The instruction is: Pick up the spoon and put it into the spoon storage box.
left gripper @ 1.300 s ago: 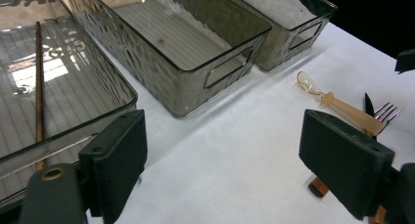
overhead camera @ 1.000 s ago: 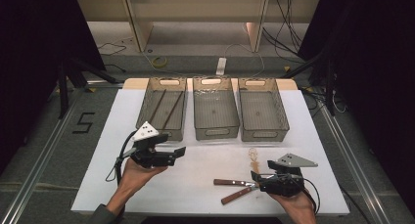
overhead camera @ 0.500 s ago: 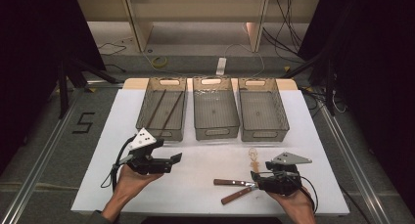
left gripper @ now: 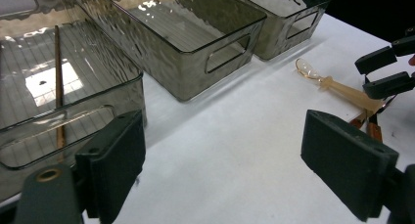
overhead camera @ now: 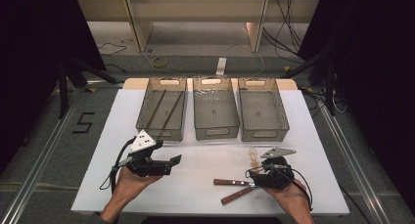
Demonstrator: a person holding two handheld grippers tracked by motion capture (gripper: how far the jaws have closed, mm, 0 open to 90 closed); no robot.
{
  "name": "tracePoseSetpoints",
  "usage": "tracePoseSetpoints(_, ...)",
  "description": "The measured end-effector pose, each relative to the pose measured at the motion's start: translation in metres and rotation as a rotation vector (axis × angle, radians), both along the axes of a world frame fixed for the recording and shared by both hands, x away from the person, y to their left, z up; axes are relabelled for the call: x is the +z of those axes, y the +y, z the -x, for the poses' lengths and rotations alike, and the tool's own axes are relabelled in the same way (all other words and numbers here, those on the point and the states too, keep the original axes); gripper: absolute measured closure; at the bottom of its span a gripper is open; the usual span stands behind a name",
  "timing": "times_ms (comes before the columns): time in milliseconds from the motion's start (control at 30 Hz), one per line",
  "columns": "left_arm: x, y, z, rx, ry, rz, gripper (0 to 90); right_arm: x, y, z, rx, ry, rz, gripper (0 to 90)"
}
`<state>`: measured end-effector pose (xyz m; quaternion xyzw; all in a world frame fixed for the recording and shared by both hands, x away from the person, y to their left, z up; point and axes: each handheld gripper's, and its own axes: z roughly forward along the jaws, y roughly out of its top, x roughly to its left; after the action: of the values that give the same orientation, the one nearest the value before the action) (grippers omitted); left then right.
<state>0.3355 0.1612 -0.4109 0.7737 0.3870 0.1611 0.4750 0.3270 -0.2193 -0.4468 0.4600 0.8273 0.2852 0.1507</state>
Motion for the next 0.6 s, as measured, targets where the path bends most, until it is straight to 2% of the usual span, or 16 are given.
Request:
tracePoseSetpoints(367,0.001,0.006,0.004,0.017,-0.015,0.014,16.2,-0.01,0.005,-0.005,-0.019,0.084,0.057,50.8)
tracePoseSetpoints(600,0.0,0.004,0.005,0.008,-0.019,0.002,16.2,-0.016,0.007,-0.008,-0.016,0.12,0.088,55.8)
